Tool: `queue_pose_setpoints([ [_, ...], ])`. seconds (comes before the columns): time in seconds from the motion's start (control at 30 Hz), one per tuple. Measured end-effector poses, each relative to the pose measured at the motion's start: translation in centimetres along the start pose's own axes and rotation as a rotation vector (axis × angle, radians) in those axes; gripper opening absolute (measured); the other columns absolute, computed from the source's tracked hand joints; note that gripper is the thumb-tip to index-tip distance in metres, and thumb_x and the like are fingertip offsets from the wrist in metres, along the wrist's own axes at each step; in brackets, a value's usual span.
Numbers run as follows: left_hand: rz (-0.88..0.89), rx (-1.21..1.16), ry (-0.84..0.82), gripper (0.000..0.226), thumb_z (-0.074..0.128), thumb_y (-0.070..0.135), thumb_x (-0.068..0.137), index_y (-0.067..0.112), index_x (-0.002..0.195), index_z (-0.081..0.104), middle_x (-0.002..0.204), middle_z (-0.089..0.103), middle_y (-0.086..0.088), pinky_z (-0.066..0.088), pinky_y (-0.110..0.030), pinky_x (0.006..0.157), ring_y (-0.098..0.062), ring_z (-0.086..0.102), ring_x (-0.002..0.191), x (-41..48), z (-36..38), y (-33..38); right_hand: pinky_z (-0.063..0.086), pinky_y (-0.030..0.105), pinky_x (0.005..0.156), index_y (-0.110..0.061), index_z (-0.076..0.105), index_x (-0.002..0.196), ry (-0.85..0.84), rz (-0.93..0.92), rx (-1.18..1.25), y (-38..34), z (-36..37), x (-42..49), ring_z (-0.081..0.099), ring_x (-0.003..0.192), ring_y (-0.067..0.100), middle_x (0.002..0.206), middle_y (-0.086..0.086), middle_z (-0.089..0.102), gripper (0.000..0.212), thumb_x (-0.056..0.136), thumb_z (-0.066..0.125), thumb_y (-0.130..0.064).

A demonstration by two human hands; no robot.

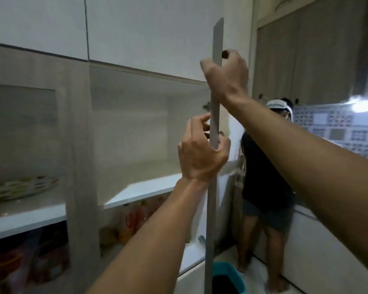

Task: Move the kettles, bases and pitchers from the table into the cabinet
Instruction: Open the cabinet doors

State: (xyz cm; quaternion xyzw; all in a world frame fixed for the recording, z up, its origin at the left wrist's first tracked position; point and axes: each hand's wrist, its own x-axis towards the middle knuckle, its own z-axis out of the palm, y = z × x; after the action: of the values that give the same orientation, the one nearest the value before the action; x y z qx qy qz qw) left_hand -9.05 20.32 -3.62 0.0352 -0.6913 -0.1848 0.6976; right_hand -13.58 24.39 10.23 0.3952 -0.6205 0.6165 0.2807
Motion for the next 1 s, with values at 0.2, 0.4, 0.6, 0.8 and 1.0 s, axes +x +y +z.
queue_pose_setpoints([
  [0.2,-0.07,-0.202,-0.15,0.052,0.073,0.027,0.076,0.015,0.122,0.052,0.109,0.055,-0.003,0.057,-0.025,0.075,-0.011,0.057,0.09,-3.2,10.1,7.3,0.045,0.038,0.064,-0.019,0.05,0.072,0.108,0.094,-0.112,5.6,-11.3,2.0,0.05,0.064,0.017,0.066,-0.003,0.05,0.019,0.078,0.058,-0.034],
  [0.4,-0.22,-0.238,-0.309,0.072,0.069,0.034,0.08,0.033,0.143,0.034,0.141,0.034,-0.007,0.039,-0.021,0.092,-0.016,0.038,0.124,-7.7,21.4,12.2,0.042,0.035,0.061,-0.014,0.054,0.064,0.191,0.15,-0.216,13.8,-21.0,4.8,0.054,0.064,0.021,0.066,0.003,0.056,0.035,0.079,0.065,-0.044],
  [0.6,-0.342,-0.183,-0.435,0.075,0.068,0.032,0.088,0.036,0.149,0.024,0.155,0.017,-0.015,0.034,-0.038,0.111,-0.03,0.021,0.143,-10.2,34.0,16.2,0.057,0.043,0.082,-0.011,0.062,0.072,0.091,0.275,-0.291,23.4,-30.1,9.5,0.068,0.081,0.025,0.08,0.005,0.069,0.03,0.084,0.074,-0.037],
  [0.8,-0.419,-0.072,-0.474,0.077,0.075,0.02,0.083,0.027,0.143,0.027,0.152,0.021,-0.014,0.043,-0.039,0.108,-0.03,0.028,0.137,-10.2,45.0,17.0,0.059,0.05,0.085,0.002,0.069,0.096,-0.014,0.411,-0.381,31.9,-34.7,14.4,0.071,0.094,0.036,0.099,0.017,0.073,0.015,0.086,0.069,-0.009],
  [1.0,-0.317,0.08,-0.513,0.081,0.074,0.022,0.085,0.028,0.148,0.024,0.144,0.031,-0.014,0.044,-0.034,0.098,-0.03,0.038,0.128,-10.1,48.6,16.1,0.061,0.045,0.082,-0.003,0.067,0.105,-0.031,0.418,-0.377,37.1,-35.7,16.5,0.071,0.092,0.032,0.102,0.014,0.072,0.019,0.086,0.066,-0.007],
])
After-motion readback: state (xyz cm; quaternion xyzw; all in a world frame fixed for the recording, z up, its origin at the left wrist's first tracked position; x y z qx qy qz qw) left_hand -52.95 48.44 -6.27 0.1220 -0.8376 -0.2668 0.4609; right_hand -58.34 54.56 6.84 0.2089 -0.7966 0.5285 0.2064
